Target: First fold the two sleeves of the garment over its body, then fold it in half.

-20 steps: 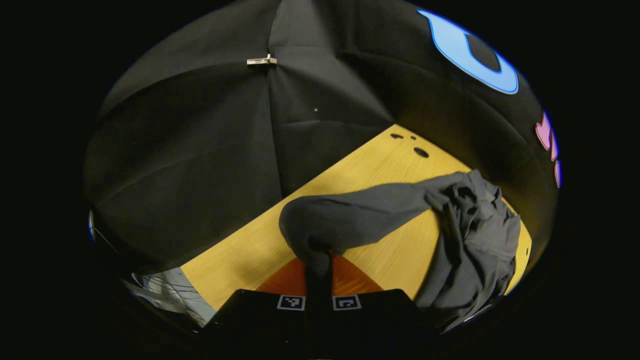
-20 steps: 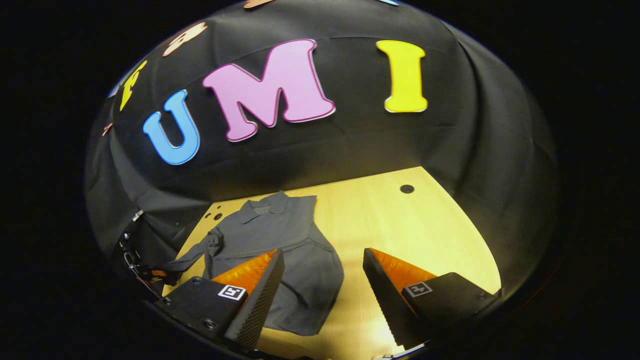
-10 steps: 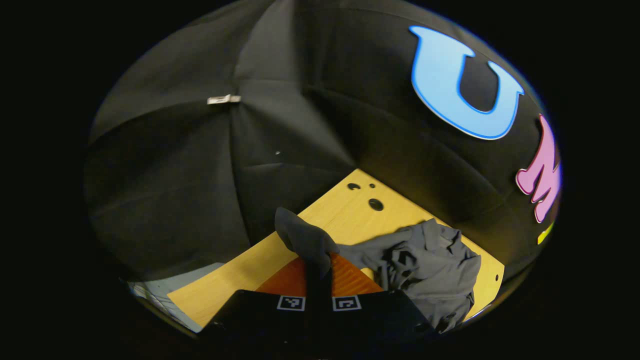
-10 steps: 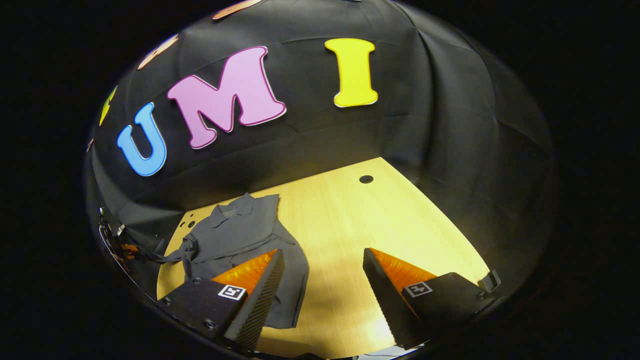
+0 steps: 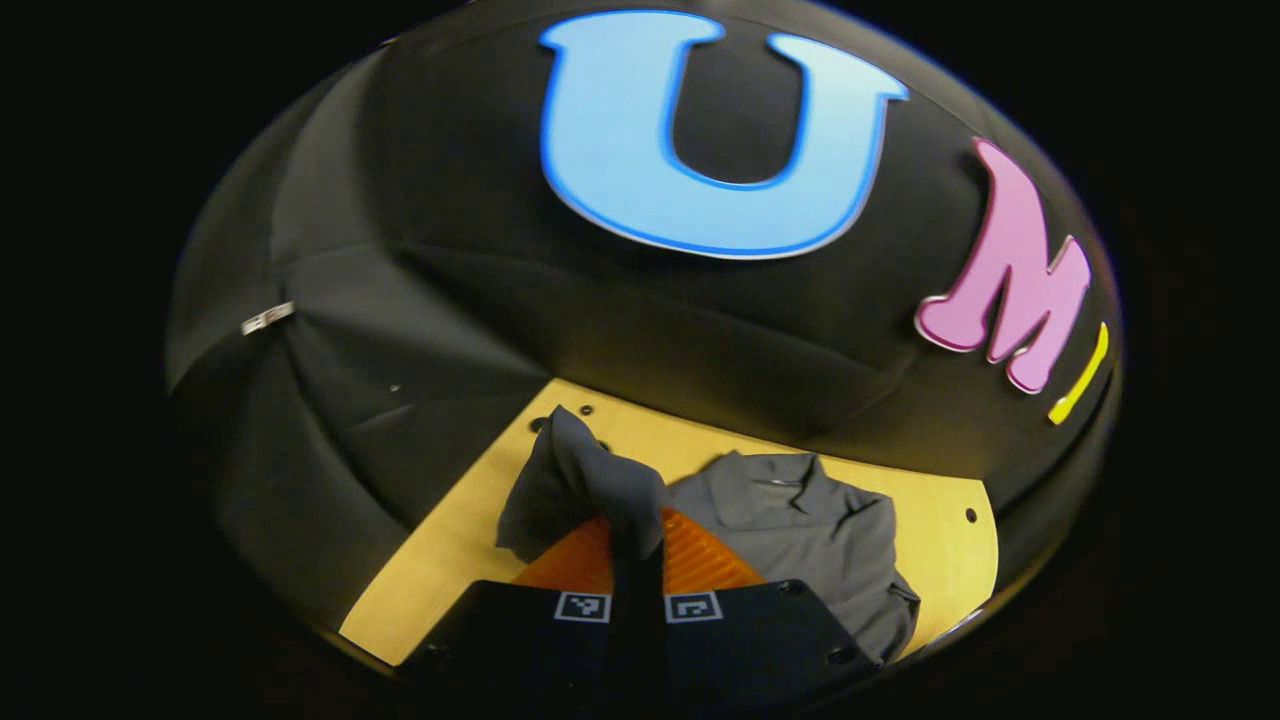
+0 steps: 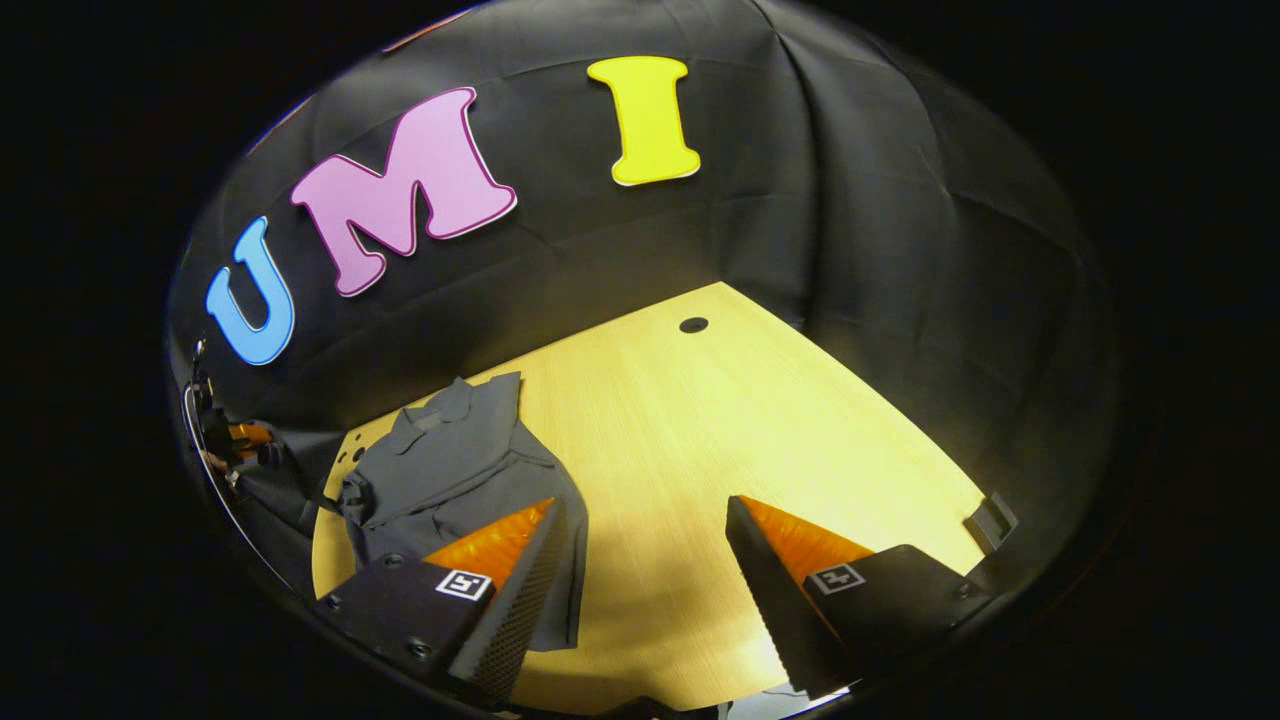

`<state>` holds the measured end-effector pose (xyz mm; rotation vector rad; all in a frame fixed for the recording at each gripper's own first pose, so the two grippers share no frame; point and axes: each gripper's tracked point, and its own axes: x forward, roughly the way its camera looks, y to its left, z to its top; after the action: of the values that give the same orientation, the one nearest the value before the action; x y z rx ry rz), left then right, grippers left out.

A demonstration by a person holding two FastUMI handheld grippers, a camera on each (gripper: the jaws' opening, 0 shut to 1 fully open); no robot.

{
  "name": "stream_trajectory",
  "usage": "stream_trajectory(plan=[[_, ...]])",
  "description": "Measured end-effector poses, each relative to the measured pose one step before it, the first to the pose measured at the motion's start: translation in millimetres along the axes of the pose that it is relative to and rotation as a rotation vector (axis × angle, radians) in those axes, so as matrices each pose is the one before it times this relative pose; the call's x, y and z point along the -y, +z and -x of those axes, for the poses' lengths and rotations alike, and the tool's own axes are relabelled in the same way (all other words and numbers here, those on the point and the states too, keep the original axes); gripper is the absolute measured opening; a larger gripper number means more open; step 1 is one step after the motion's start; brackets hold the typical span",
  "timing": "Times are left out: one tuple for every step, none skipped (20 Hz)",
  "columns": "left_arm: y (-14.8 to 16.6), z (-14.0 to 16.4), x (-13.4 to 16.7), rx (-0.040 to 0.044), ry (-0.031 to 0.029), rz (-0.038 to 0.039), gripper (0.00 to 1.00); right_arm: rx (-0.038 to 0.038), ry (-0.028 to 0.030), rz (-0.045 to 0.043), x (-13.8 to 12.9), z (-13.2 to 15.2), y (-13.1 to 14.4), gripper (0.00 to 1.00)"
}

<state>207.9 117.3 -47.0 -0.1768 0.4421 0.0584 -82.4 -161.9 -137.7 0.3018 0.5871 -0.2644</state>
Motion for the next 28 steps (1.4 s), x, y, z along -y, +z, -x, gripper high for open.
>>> stream_trajectory(plan=[[-0.89,-6.95,20.8,-0.00829,-0.03257,-0.03855,0.05,-0.00153,-0.00428,-0.00039,2.06,-0.75,-0.36,0.99],[-1.96,-9.34,22.16,-0.01026,-0.03285,-0.0361,0.05,-0.00072,-0.00381,0.00019,0.42,-0.75,0.45,0.99],[-2.1,-9.65,23.38,-0.01691,-0.03169,-0.04176,0.05,-0.00434,-0.00556,0.00076,0.82,-1.43,-1.29,0.99],[-2.74,-8.94,16.99,-0.01454,-0.01822,-0.04489,0.05,-0.00755,-0.0075,0.00024,1.39,-1.69,-1.88,0.99],[-0.46,-11.16,18.26,-0.01571,-0.01668,-0.05398,0.05,-0.01396,-0.00113,-0.00022,1.01,-0.68,-4.8,0.99],[-1.3,-9.43,20.33,-0.01325,-0.02734,-0.03415,0.06,-0.01598,0.00232,0.00227,-1.68,-1.06,-5.26,0.99],[0.14,-9.56,20.73,-0.01038,-0.03371,-0.02167,0.05,-0.01527,0.00252,0.00358,-0.27,-1.64,-4.51,0.99],[-0.08,-9.41,18.69,-0.00988,-0.03078,-0.02042,0.05,-0.01308,0.00246,0.00487,-1.14,-1.53,-3.05,0.99],[-0.3,-8.74,16.4,-0.00935,-0.0238,-0.02238,0.05,-0.01088,0.003,0.00457,-0.71,-1.11,-2.56,0.99],[-2.31,-10.77,14.34,-0.01095,-0.02354,-0.02592,0.05,-0.0094,0.00396,0.0037,-0.76,-1.62,-2.03,0.99],[-2.72,-9.99,16.44,-0.02033,-0.02278,-0.02716,0.05,-0.00949,0.00301,0.00133,-0.52,-1.88,-3.52,0.99],[-2.83,-10.78,12.83,-0.0196,-0.01487,-0.03061,0.05,-0.00809,-0.00254,-0.0011,0.49,-1.76,-1.88,0.99],[-1.9,-10.87,10.84,-0.02028,-0.00458,-0.04243,0.05,-0.00988,-0.00142,-0.00306,0.88,-3.52,-2.59,0.99],[-2.76,-9.6,6.71,-0.0177,0.00043,-0.03687,0.06,-0.01167,0.00128,-0.00318,0.4,-3.28,-1.93,0.99],[-0.2,-9.76,9.69,-0.01066,-0.00947,-0.01772,0.06,-0.01008,0.00087,-0.00146,0.99,-3.01,-2.57,0.99],[-0.79,-10.61,12.03,-0.01066,-0.01996,-0.00098,0.06,-0.00778,0.00109,-0.00037,-0.32,-2.62,-0.83,0.99],[-0.54,-9.45,10.09,-0.00908,-0.01665,0.00803,0.06,-0.00545,0.00131,0.00059,-0.15,-2.22,0.08,0.99],[-2.17,-9.46,6.03,-0.01093,-0.00999,0.01172,0.06,-0.00549,0.00024,0.00113,0.18,-2.06,0.14,0.99],[-2.51,-8.99,4.91,-0.00953,-0.00063,0.01191,0.07,-0.00458,-0.00036,0.00206,1.05,-1.5,-0.28,0.99],[-2.81,-8.28,2.8,-0.00727,0.00519,0.01089,0.08,-0.00628,-0.00018,0.00137,0.74,-1.72,-0.11,0.99],[-2.79,-5.67,1.91,-0.00733,0.00441,0.01112,0.07,-0.00514,0.00145,-0.00025,0.65,-1.67,-0.37,0.99],[-1.53,-2.7,-1.36,-0.00199,0.01154,0.01631,0.12,-0.005,0.004,-0.00005,-1.64,-2.17,1.09,0.99],[-1.43,-1.31,-3.66,0.00119,0.02224,0.01919,0.16,-0.00289,0.00634,0.00235,-1.37,-1.42,-0.08,0.99],[-1.51,-0.27,-0.22,0.00037,0.006,0.02631,0.19,-0.00277,0.00728,0.00528,-2.65,-1.71,0.62,0.99],[0.36,2.9,3.67,0.00627,-0.0166,0.02948,0.19,-0.00181,0.00743,0.00764,-3.27,-1.09,0.93,0.99],[0.65,3.44,2.56,0.01186,-0.02223,0.02717,0.31,-0.00187,0.00719,0.00908,-3.71,-1.28,1.11,0.99],[1.84,5.9,2.71,0.01092,-0.03153,0.02212,0.45,0.00034,0.00749,0.00923,-3.3,-0.55,0.63,0.99],[1.88,7.36,-2.0,0.01614,-0.00903,0.01322,0.59,0.002,0.008,0.00817,-4.28,-1.17,2.36,0.99]])
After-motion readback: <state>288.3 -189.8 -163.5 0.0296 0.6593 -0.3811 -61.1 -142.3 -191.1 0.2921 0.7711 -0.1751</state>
